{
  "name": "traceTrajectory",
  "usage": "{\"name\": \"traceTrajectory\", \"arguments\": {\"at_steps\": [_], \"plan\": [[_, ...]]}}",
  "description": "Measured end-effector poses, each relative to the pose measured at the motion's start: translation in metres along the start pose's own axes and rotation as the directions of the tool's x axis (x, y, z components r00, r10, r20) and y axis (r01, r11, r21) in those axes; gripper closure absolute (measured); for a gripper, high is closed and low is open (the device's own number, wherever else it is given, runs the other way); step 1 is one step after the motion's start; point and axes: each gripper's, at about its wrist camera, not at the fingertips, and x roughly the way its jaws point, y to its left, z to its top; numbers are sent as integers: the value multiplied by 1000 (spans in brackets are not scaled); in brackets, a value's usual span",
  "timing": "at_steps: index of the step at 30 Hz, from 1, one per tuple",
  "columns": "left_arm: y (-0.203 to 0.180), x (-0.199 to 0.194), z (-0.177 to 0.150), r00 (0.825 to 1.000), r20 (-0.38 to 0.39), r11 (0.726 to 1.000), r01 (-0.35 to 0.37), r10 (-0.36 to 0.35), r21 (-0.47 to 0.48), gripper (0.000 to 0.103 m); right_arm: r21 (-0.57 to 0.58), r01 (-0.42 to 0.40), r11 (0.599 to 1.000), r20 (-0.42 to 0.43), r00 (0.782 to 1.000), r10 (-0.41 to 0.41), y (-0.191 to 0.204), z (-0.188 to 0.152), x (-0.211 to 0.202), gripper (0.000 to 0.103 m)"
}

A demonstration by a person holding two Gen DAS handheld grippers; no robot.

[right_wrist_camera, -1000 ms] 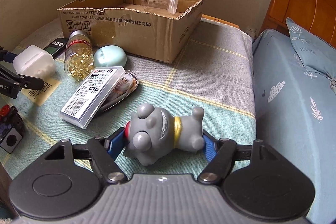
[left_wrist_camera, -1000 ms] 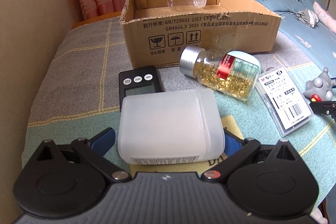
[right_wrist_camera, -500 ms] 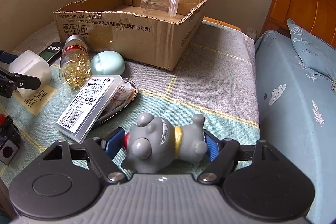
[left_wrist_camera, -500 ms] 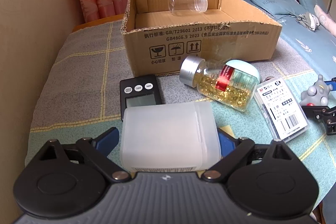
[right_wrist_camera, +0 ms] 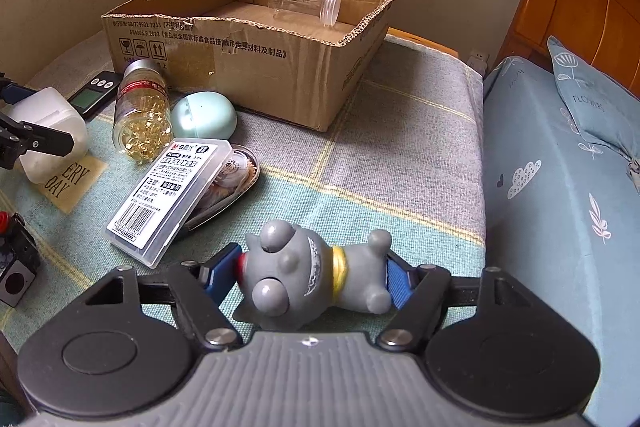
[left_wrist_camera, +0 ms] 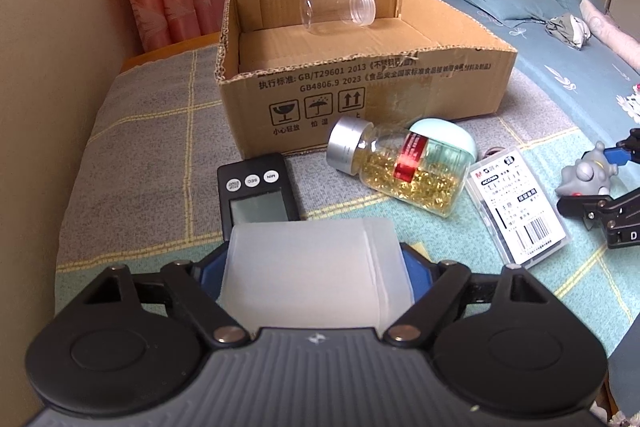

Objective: Organize rigid objects
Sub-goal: 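Carry both items to the box while right tool releases the dog inside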

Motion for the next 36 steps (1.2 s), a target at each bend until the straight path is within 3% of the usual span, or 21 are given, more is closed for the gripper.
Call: {"name": "traceTrajectory", "arguments": {"at_steps": [9, 15, 26, 36], "plan": [[2, -25, 5, 999, 34, 999, -7, 6, 37, 20, 5, -6, 1000, -11, 1000, 6, -4, 5, -15, 26], [6, -42, 15, 997, 78, 999, 1, -3, 38, 20, -45, -19, 999, 29, 999, 21, 0, 26, -35, 26], [19, -62, 33, 988, 145, 999, -48, 47, 7, 20, -174, -48, 984, 158, 984, 76, 14, 103, -55, 26], [27, -68, 40, 985, 162, 998, -55, 58, -22, 20, -184, -77, 980, 149, 983, 106, 29, 169, -17, 26]]}}
